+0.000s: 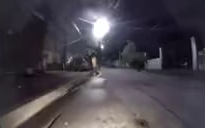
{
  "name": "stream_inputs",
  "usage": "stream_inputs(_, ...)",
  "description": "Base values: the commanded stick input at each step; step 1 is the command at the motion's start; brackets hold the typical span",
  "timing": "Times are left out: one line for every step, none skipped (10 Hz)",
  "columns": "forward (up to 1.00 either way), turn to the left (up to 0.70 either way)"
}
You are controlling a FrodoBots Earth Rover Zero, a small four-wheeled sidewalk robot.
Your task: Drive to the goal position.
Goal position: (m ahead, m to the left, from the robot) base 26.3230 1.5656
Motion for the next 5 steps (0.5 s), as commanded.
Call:
stream_inputs(0.50,-0.05)
stream_inputs(0.50,-0.37)
stream_inputs(0.50,-0.50)
stream_inputs(0.50,-0.50)
stream_inputs(0.50,-0.50)
